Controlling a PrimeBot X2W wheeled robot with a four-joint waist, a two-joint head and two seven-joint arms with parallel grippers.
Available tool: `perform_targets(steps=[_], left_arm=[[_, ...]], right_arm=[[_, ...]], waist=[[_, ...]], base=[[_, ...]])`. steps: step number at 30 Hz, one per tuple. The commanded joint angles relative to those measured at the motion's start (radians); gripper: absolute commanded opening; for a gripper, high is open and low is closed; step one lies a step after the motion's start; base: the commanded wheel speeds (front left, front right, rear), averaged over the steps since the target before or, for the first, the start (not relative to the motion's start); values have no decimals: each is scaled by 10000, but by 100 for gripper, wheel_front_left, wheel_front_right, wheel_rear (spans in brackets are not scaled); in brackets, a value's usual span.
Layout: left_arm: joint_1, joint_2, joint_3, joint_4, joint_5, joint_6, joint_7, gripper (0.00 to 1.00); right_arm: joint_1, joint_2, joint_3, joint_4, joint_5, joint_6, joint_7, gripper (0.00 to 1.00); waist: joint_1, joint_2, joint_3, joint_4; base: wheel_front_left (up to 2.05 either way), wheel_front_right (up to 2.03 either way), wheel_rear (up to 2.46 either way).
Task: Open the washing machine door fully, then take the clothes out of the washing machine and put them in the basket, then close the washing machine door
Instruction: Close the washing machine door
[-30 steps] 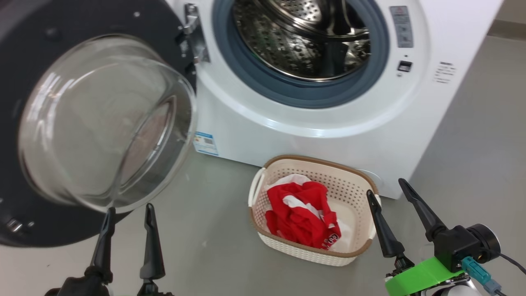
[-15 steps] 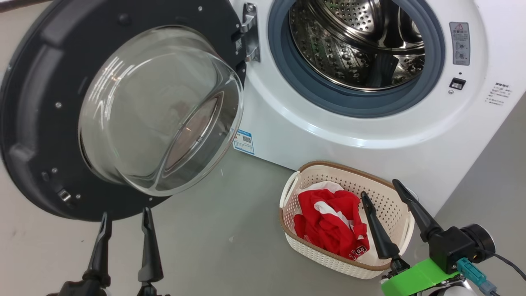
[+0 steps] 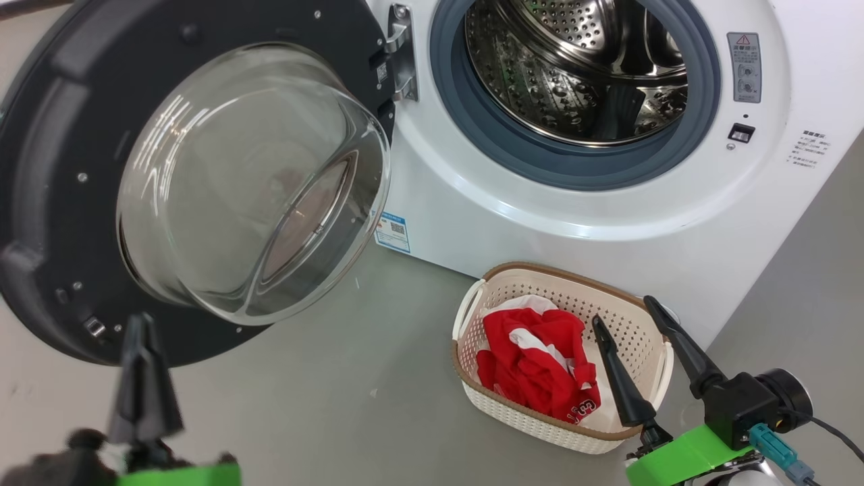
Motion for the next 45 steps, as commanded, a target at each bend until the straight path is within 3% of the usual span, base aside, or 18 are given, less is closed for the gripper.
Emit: perform_targets(steps=[1,12,18,26,32,39,45], left_arm=[[-550,139,446,-380,7,124,-111,0],[-2666,369,2294,-315,-579,-87,-116,0],[-4152,861,3361,986,-1528,-532,-117,0],[-5924,1754,4169,3765,-2958,-1090,249,0],[-7171,2416,4851,5899,-4073,-1176,1177,0],[-8281,3066,5220,8251,-5254,-1086,3409,0],[-8486,3332,5307,9084,-5694,-1099,4539,0]], right_arm=[[-361,-37,187,-224,-84,48,-63,100],[-326,-37,42,-74,62,48,-63,100],[-278,-37,-42,-16,127,48,-63,100],[-229,-37,-123,-60,107,48,-19,100],[-252,-37,-145,-117,27,48,61,100],[-175,-37,-169,-167,-44,48,106,100],[-125,-37,-168,-187,-33,48,109,100]], waist=[[0,0,-5,-13],[0,0,-57,-248],[0,0,-119,-421],[0,0,-133,-654],[0,0,-25,-825],[0,0,-24,-928],[0,0,-15,-955]], base=[[0,0,0],[0,0,0],[0,0,0],[0,0,0],[0,0,0],[0,0,0],[0,0,0]])
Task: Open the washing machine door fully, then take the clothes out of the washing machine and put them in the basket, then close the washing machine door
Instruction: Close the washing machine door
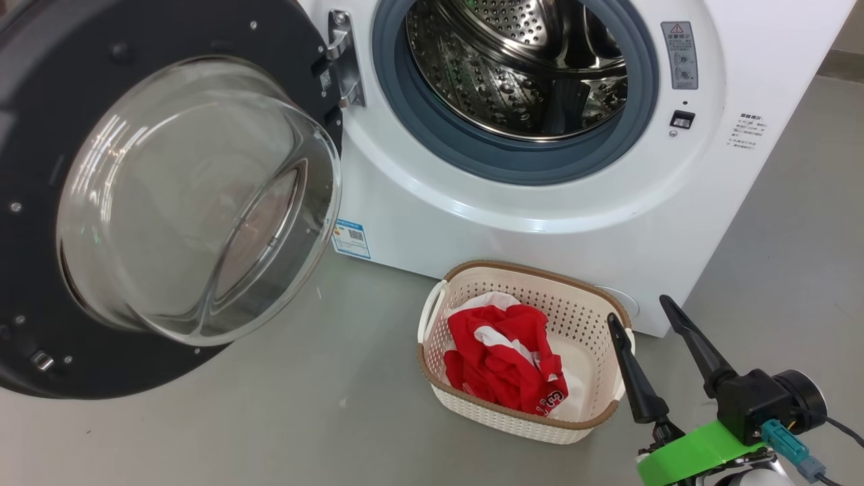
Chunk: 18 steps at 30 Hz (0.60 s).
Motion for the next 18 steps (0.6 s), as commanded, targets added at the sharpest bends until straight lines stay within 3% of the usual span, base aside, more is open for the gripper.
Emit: perform_targets(steps=[1,7,18], left_arm=[[-251,653,162,-84,-172,-35,324,0],[-145,730,356,412,-837,-322,1642,0],[261,620,894,557,-1788,-619,2713,0]], right_arm=[[-139,-37,214,-287,-34,48,1,100],[-167,-37,331,-264,-66,48,-10,100],[-48,-37,471,-156,38,48,-59,100]], waist=[[0,0,7,-4],[0,0,65,-113],[0,0,-147,-235]], base=[[0,0,0],[0,0,0],[0,0,0]])
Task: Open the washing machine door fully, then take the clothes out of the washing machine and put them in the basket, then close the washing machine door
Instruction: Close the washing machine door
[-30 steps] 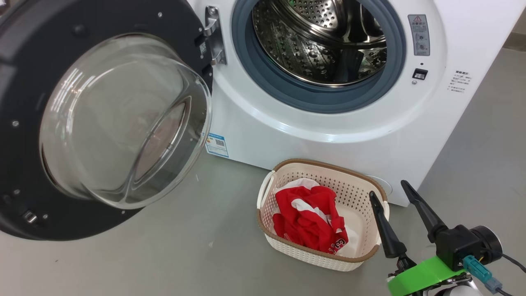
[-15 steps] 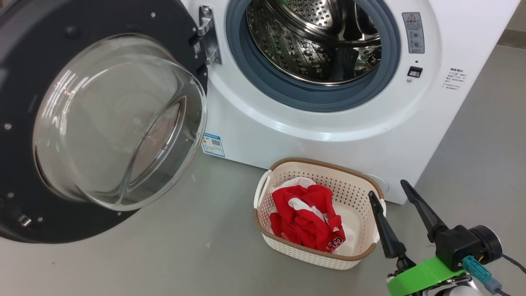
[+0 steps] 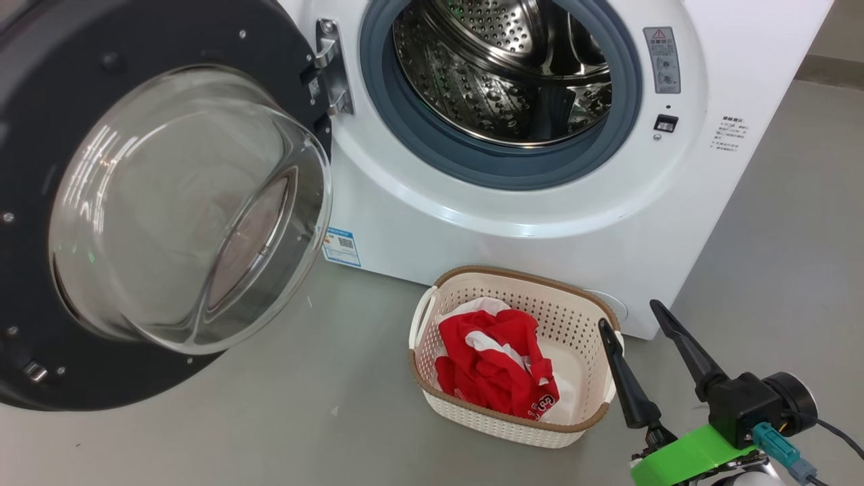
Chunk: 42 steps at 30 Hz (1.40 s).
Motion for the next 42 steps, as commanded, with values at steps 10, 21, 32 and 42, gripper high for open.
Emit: perform_targets(steps=[10,21,32,42], left_arm=[[592,-4,479,-682,-994,-427,1294,0],[1269,-824,603,-1750,-1642,-468,2211,0],[1723,-1738,790,-3308,-2527,-394,3138,0],[2517,-2654,583,-5398,-2775,109,3570,0]], right_arm=[[0,-39,171,-231,96,48,-84,100],[41,-39,145,-267,101,48,-100,100],[-7,-39,133,-321,168,48,-111,100],[7,-39,166,-246,297,48,-128,100]], waist=[[0,0,-43,70],[0,0,-14,296],[0,0,101,518],[0,0,43,553]], base=[[0,0,0],[0,0,0],[0,0,0],[0,0,0]])
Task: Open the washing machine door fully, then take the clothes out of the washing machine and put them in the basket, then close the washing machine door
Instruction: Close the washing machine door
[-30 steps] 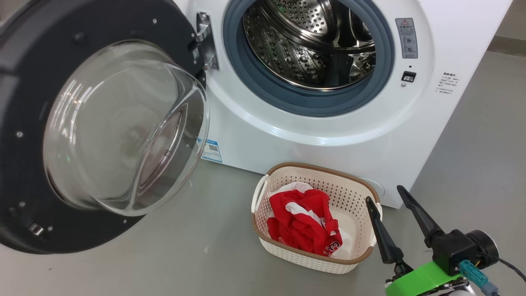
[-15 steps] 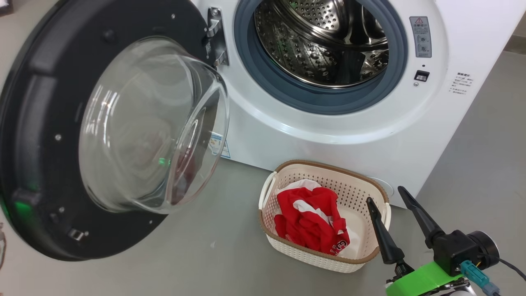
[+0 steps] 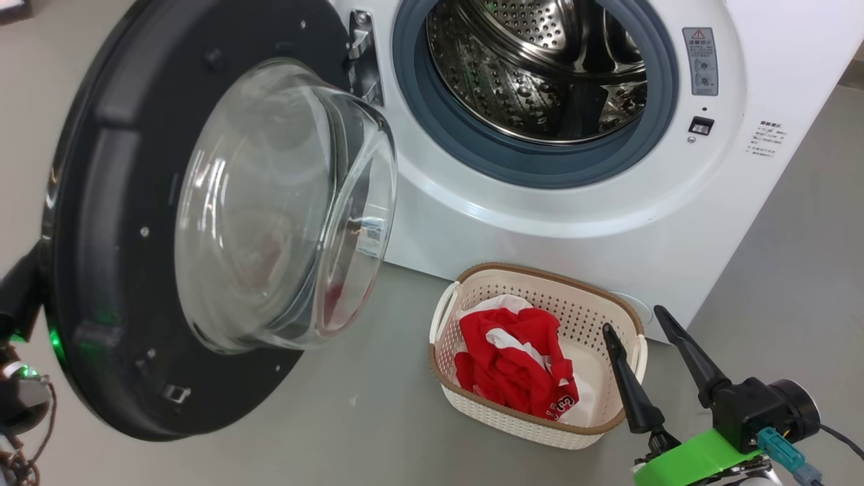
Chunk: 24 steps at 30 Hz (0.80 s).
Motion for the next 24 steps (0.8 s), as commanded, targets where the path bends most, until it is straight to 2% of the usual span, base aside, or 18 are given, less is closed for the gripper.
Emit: perform_targets(steps=[1,10,14,24], left_arm=[[151,108,-61,-641,-155,118,235,0],[998,-214,-723,-2445,-660,745,563,0],[1426,-241,-1162,-3168,-1207,1038,508,0],[2605,-246,-2480,-4556,-2618,1670,-500,0]], right_arm=[[-141,-39,230,-205,139,48,-112,100],[-141,-39,265,-129,245,48,-127,100],[-165,-39,309,-84,313,48,-131,100],[-244,-39,253,-118,389,48,-137,100]], waist=[[0,0,-36,-9],[0,0,-173,-231],[0,0,-176,-460],[0,0,-101,-1218]], base=[[0,0,0],[0,0,0],[0,0,0],[0,0,0]])
